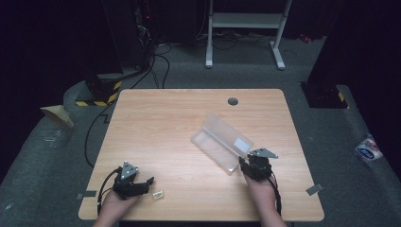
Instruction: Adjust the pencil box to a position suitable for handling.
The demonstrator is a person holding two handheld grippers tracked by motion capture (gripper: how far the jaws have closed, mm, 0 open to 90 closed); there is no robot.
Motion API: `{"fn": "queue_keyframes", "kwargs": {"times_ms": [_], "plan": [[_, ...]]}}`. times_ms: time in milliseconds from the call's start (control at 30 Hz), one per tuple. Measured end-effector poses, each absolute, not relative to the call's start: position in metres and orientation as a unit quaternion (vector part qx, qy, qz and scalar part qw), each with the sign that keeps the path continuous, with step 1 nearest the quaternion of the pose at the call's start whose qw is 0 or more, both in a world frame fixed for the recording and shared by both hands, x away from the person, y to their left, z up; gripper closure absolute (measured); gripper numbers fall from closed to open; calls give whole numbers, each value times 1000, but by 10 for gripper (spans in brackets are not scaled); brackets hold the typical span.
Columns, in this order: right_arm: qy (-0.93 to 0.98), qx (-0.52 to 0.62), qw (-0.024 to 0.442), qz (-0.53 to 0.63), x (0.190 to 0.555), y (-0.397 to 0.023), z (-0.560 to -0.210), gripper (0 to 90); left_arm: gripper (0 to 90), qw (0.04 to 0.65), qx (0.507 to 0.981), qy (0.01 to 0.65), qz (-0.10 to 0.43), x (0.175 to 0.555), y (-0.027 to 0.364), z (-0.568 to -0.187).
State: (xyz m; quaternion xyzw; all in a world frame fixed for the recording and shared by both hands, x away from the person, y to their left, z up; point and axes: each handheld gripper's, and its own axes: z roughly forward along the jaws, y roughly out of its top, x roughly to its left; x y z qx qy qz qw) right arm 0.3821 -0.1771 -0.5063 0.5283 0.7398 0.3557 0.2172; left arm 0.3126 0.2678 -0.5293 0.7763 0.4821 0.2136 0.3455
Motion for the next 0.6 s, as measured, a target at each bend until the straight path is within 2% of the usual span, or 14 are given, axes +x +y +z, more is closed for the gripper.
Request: {"fn": "queue_keyframes", "kwargs": {"times_ms": [600], "plan": [[738,536,231,339,428,-183,-507,636,200,346,778,480,212,313,268,-529]]}}
